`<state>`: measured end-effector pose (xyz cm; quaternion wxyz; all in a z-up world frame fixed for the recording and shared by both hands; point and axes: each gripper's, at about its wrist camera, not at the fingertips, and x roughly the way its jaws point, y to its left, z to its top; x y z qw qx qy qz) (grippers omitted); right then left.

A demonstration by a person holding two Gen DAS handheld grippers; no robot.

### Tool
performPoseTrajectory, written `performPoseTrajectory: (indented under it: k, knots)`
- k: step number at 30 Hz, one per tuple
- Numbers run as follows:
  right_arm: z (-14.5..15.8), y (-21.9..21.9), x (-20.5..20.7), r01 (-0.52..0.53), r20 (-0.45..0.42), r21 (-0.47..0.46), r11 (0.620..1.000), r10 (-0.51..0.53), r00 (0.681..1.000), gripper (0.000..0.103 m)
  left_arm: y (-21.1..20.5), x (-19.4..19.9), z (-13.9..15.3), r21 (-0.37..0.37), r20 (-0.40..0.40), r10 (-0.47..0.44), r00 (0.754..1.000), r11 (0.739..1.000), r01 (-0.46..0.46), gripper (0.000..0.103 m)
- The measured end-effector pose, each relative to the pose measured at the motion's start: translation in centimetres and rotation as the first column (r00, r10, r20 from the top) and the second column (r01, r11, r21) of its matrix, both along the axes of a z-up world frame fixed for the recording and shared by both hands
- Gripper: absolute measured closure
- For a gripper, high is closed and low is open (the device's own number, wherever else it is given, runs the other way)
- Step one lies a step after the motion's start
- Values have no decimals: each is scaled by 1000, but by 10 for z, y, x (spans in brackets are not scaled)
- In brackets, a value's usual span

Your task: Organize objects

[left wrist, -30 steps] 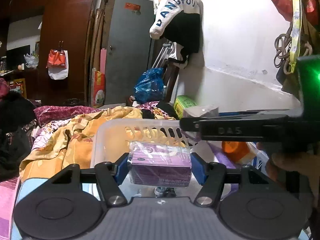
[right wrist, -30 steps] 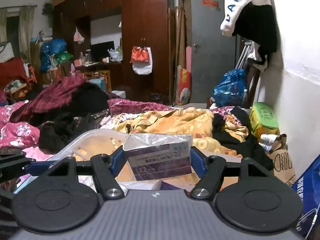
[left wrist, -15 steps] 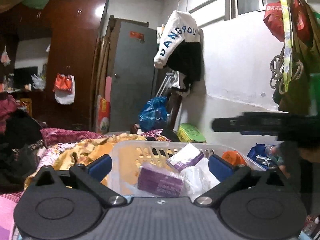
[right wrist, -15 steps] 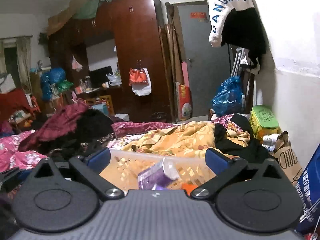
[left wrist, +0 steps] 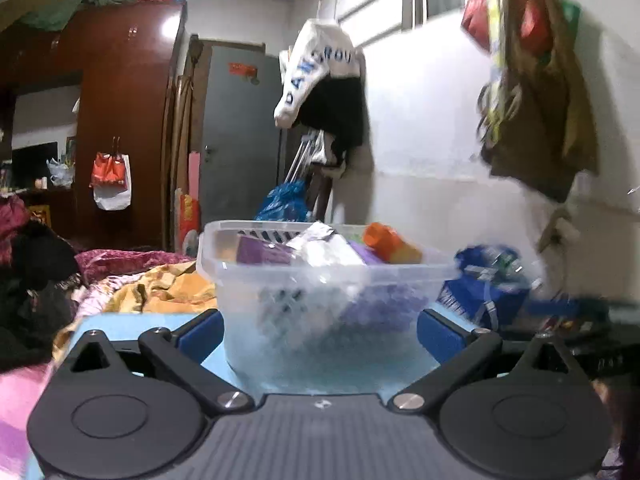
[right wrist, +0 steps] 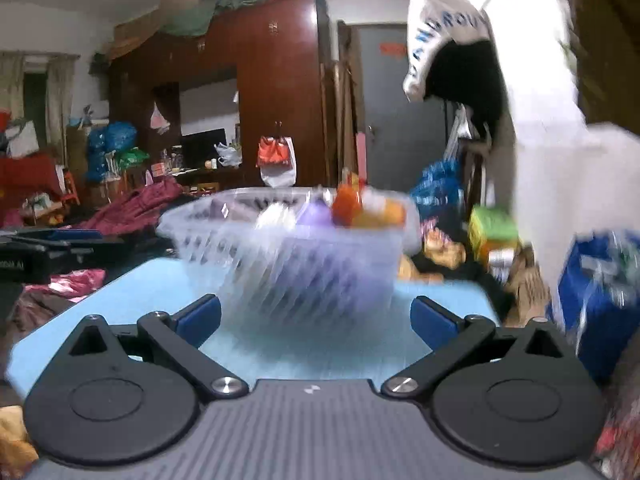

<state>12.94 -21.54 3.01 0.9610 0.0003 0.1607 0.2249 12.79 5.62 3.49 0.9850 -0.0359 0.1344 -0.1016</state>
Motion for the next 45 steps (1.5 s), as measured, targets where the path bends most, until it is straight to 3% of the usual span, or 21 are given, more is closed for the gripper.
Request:
performPoseTrajectory:
  k: [3, 6, 10, 12, 16, 19, 25, 31, 38, 45]
  knots:
    - [-20, -15, -34, 19, 28, 61, 998, -21, 999, 0, 3, -35, -17, -2, 1, 29, 1000, 1000, -29, 0]
    - [-27, -10, -44, 43, 13, 21, 999, -44, 999, 0, 4, -56, -29, 2, -9, 75, 997, 997, -75, 0]
    - [-25, -6, -31, 54, -118, 69, 996, -46, 992, 0, 6, -57, -23, 12, -44, 117, 992, 993, -116, 0]
    - [-22, 1, -28, 51, -156, 40, 998, -44, 987, 0, 6, -53, -19, 11, -50, 128, 991, 992, -127, 0]
    - [-3, 15, -34, 145, -84, -81, 986, -152, 985, 0, 1, -53, -8, -6, -52, 115, 992, 993, -116, 0]
    - [10, 14, -43, 152, -68, -106, 983, -160, 985, 0, -10, -56, 6, 21, -39, 125, 991, 992, -125, 0]
    - [19, -10, -57, 145, -60, 15, 989, -144, 988, 0, -35, -77, 27, 58, 26, 114, 993, 992, -115, 0]
    - [26, -17, -71, 187, -35, 16, 982, -187, 982, 0, -46, -85, 28, 82, 32, 124, 992, 989, -126, 0]
    - [25, -7, -81, 163, -8, -29, 986, -163, 987, 0, -50, -91, 29, 113, 47, 151, 987, 981, -155, 0]
    - [26, -10, -82, 160, 2, -18, 987, -160, 987, 0, -45, -87, 28, 101, 32, 166, 986, 980, -169, 0]
